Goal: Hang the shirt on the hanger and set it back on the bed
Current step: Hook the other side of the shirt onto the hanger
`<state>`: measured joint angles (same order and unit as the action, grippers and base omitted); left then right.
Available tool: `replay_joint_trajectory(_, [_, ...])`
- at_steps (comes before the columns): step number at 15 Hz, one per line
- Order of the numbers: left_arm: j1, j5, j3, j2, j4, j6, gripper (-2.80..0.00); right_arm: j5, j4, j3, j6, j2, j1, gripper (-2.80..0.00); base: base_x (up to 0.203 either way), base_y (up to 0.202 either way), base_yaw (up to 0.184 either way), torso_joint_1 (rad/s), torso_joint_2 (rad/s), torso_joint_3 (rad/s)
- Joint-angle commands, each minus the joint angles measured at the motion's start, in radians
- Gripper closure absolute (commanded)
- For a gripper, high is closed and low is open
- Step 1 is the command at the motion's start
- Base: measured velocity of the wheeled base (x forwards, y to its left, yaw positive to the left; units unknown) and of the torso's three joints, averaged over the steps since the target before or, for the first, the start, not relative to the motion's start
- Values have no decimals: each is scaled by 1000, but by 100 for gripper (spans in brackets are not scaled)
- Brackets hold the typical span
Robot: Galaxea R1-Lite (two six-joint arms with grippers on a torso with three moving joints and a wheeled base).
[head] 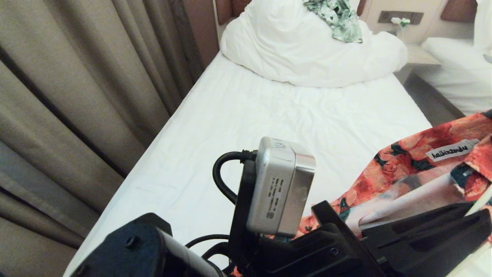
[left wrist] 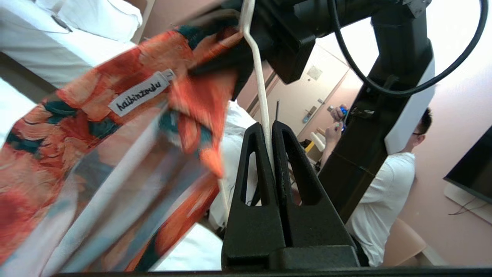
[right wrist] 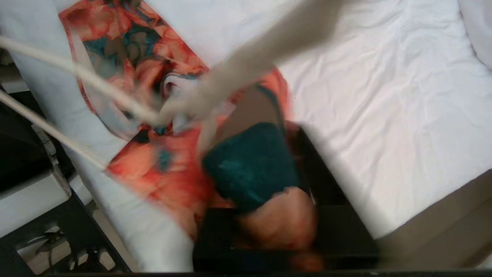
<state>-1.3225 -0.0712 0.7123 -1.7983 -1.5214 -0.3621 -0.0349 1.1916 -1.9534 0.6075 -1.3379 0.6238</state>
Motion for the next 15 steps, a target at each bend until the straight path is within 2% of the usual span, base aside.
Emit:
replay_joint_trajectory(1, [10, -2, 1, -1, -9, 0, 0, 1, 5, 10, -2, 2, 1, 0, 0, 0, 0, 0, 0, 0])
replay_joint_trajectory(9, [19, -9, 8, -10, -9, 19, 0, 1, 6, 34, 0, 20, 1, 0, 0, 0, 0, 0, 0, 0])
replay_joint_trajectory(11, [31, -19, 9, -31, -9, 63, 0, 19, 5, 33, 0, 24, 1, 0, 0, 0, 0, 0, 0, 0])
replay_joint_trajectory(12, [38, -20, 18, -44, -9, 87, -280, 30, 5, 34, -2, 26, 1, 0, 0, 0, 0, 0, 0, 0])
replay_joint_trajectory(15, [45, -15, 24, -42, -9, 84, -280, 30, 5, 34, -2, 26, -6, 0, 0, 0, 0, 0, 0, 0])
